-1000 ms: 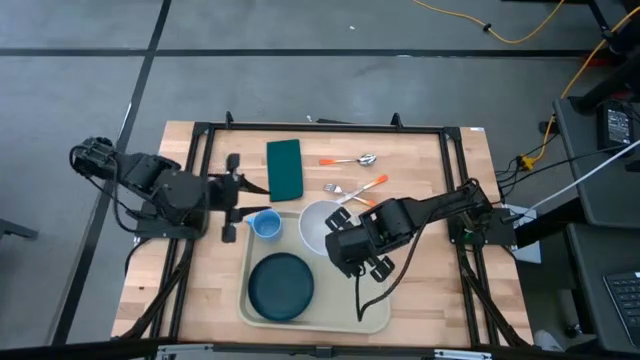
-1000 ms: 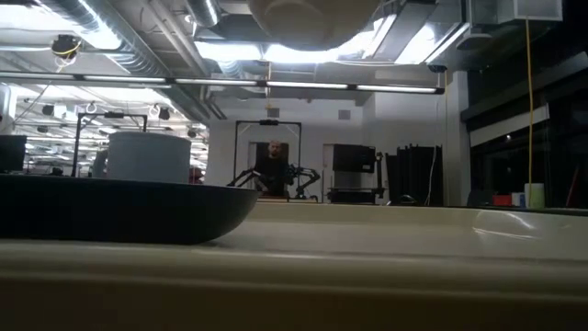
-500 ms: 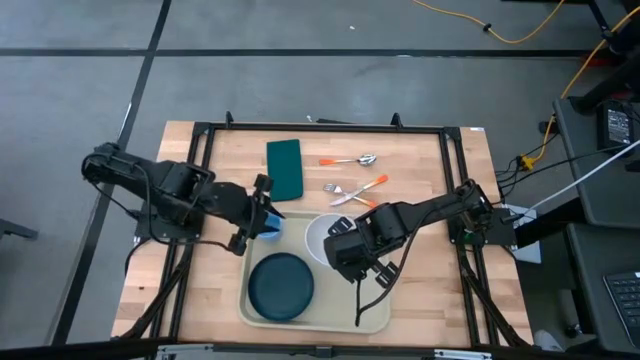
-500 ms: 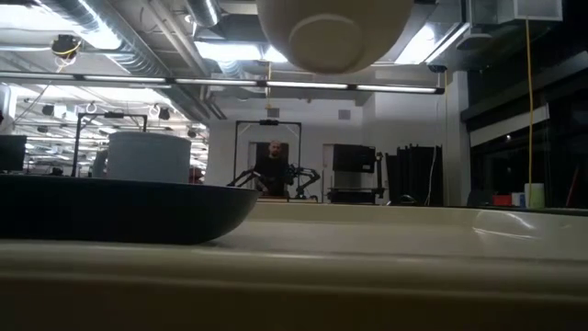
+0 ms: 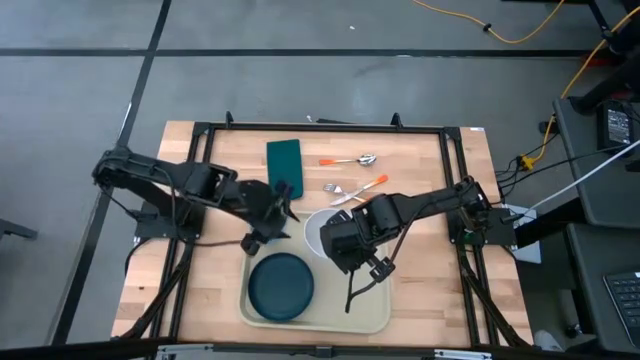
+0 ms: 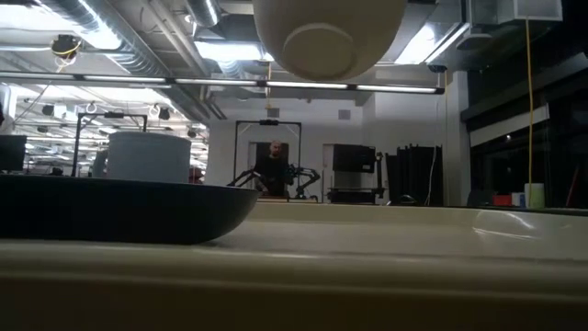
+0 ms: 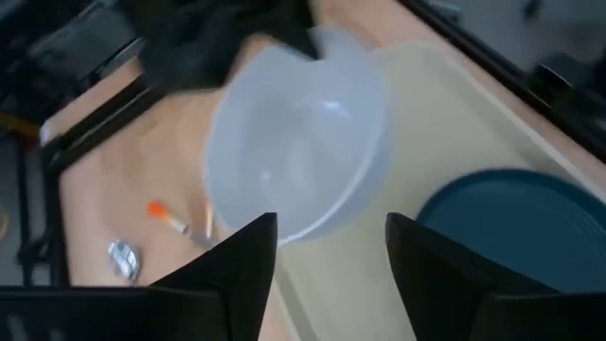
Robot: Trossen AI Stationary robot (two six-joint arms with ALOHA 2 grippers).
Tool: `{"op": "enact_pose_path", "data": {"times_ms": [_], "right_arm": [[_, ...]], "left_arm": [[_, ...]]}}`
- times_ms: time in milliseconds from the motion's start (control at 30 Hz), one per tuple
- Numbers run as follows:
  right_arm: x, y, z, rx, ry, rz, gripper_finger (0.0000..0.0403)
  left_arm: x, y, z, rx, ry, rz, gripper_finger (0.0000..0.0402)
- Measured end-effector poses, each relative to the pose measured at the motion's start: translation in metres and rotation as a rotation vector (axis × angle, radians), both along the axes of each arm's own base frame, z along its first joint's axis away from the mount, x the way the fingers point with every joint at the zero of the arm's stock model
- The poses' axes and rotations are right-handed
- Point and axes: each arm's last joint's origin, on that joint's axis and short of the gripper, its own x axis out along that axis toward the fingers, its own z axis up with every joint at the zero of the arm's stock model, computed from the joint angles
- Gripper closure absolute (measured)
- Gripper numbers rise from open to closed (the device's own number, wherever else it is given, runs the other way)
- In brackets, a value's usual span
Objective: Set up tray
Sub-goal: Put the white bowl on top of the green plate on the gray tray
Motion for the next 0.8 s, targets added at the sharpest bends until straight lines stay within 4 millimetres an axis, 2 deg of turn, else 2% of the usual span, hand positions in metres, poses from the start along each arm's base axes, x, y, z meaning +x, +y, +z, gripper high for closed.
{"op": "enact_pose_path", "data": {"times_ms": [167,533,800], "right_arm": [[0.001,-0.003,0.0,0.005,0.001,-0.003,0.0393],[0.004,-0.009,0.0,0.012,-0.007,-0.012,0.0392],[0.004,-0.009,0.0,0.016,-0.007,-0.012,0.0392]], "left_arm": [[0.005,-0.005,-0.006,0.052,0.013,-0.083,0.0204],[0.03,-0.009,-0.034,0.104,0.109,-0.104,0.0209],[0.033,-0.004,-0.032,0.104,0.089,-0.091,0.0223]]}}
